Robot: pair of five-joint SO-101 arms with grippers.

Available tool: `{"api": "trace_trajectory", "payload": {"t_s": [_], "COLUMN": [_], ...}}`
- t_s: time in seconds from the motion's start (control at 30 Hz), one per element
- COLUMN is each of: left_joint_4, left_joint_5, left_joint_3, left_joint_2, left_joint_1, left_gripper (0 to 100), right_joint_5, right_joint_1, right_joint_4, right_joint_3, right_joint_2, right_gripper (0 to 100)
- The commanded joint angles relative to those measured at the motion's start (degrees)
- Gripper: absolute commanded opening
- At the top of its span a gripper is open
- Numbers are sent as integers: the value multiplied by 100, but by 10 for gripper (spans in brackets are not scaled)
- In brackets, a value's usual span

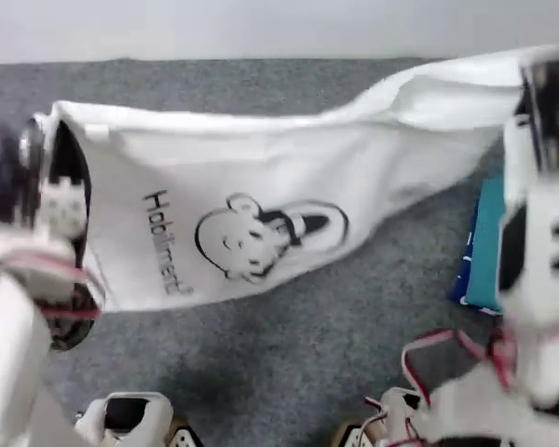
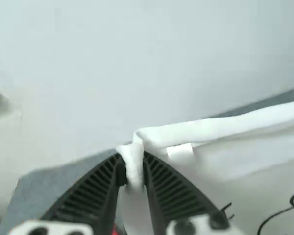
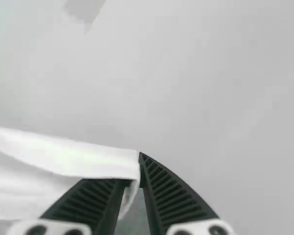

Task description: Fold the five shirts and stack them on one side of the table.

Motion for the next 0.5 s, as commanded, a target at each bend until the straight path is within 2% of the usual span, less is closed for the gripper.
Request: {"api": "trace_trajectory", "payload": {"t_s": [0.0,0.1,0.47], "left_joint_4": [-44,62,325], "left_joint_5": [-440,-633,-642], "left_joint_3": [-110,-101,-101], "left_joint_2": [-484,-765,-1354], "left_joint_1": [334,343,334], "left_gripper": [6,6,6], "right_joint_5": [378,642,1407], "right_joint_1": [110,110,119], "right_joint_4": [-303,-426,-233], "right_joint_3": [-158,-149,-114], "right_joint_2": [-567,-910,-1727], "right_gripper": [10,10,10]}}
